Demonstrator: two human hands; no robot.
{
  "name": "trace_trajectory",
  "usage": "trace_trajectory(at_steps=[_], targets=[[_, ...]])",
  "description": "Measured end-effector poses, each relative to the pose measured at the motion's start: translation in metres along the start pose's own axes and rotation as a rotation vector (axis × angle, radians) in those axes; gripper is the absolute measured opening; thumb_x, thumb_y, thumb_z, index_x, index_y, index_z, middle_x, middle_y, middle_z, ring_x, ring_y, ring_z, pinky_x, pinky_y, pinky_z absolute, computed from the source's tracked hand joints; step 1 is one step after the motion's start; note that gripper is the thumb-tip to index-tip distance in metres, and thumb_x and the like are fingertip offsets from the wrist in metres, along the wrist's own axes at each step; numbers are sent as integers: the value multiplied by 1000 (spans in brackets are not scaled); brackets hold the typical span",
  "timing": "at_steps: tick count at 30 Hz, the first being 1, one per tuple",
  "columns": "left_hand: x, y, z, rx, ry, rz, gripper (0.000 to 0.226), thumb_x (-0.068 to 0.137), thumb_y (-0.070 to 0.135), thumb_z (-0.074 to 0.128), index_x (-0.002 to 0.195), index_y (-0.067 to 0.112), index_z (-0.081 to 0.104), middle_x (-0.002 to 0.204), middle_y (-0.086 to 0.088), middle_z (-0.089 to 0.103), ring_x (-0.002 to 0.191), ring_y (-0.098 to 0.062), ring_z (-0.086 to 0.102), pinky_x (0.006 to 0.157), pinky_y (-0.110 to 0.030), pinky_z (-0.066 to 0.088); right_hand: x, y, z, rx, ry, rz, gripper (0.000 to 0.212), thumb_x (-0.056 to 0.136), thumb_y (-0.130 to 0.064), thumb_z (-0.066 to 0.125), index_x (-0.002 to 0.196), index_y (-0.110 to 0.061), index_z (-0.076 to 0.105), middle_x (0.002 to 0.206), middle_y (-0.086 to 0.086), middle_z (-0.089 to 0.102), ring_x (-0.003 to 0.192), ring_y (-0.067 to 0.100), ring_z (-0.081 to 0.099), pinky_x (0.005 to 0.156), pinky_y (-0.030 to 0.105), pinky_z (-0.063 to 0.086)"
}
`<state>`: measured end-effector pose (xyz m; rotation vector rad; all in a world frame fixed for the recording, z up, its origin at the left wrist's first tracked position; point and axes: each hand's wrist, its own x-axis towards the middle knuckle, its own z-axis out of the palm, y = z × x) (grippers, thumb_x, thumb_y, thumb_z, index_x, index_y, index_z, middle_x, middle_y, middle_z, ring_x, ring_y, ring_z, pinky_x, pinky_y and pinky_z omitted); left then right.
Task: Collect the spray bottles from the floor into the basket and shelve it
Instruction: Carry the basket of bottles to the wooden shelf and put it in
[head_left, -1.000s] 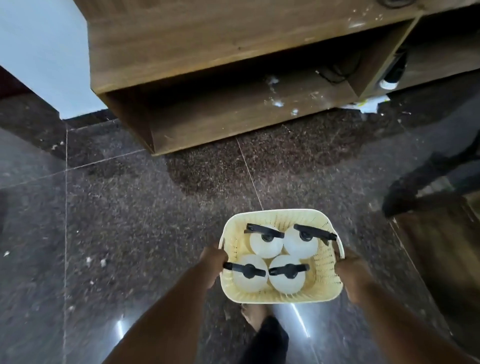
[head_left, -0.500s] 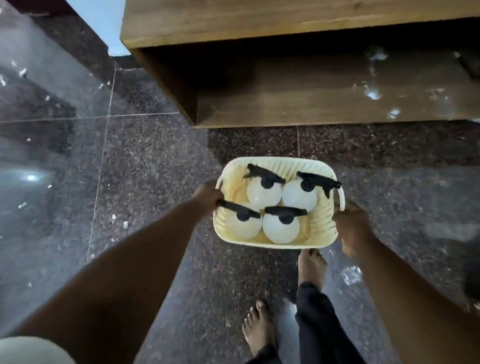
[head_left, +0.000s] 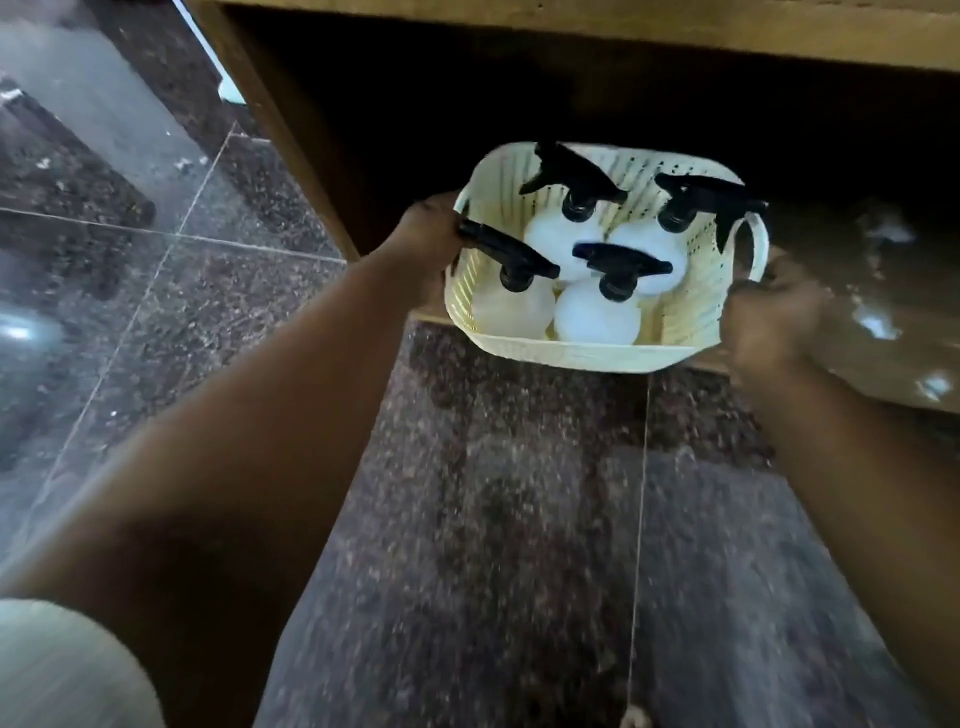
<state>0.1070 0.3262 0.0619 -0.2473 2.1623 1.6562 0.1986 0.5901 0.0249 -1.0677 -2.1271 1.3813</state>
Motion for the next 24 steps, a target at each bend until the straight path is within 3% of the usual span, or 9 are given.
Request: trace_trajectory(at_steps=[4,6,8,10,13,17,19,21,24], targets=[[53,0,6,-148,69,100,35,93,12,44,120,1,61,117,-22,67,106,-35,66,96,-53,52,28,3,42,338,177,-71,33,83,-6,53,114,-9,65,107,6,70,97,20,67,85,30,54],[72,4,9,-165,85,156,34,89,12,47,118,4,63,117,-19,68,107,-33,65,98,-51,50,41,0,57,595,225,-38,32,81,0,51,107,-8,69,101,9,72,91,20,69,80,31,57],[85,4,11,-237,113,195,34,86,9,53,118,6,63,117,-17,68,108,-32,65,100,-51,49,53,-6,72,735,265,-37,31,78,6,49,98,-4,70,86,4,72,72,6,69,64,21,56],[89,3,15,-278,162,223,31,84,9,57,114,8,64,107,-12,71,99,-27,68,91,-44,54,65,-14,84,767,285,-30,29,76,8,48,93,-3,69,79,2,69,65,1,67,60,18,54],[82,-5,24,-266,242,191,29,86,9,52,114,8,62,87,-6,70,78,-19,67,64,-24,55,72,-24,91,701,246,25,28,79,1,51,101,-5,68,99,14,71,92,26,68,84,40,56],[80,-9,31,-189,296,111,35,87,7,43,118,-2,58,96,-19,67,92,-35,64,75,-41,54,76,-31,91,540,182,43,31,83,-6,52,111,-6,64,109,15,69,98,27,65,88,37,54],[84,-4,33,-117,325,128,37,88,5,41,120,-4,55,106,-24,66,101,-38,62,81,-42,52,84,-30,92,527,137,27,28,85,-6,52,110,-5,64,104,10,69,95,25,65,78,27,55],[88,-1,37,-42,370,145,40,89,8,38,127,-1,50,124,-25,61,113,-38,58,91,-36,48,93,-27,94,513,110,28,25,87,-6,51,108,-4,65,96,5,67,86,19,64,55,9,48],[104,3,39,-26,434,163,41,91,9,38,129,-1,49,129,-22,58,118,-36,55,83,-29,42,100,-31,100,561,75,11,27,88,-4,48,110,-2,64,100,11,70,86,21,67,54,12,46]])
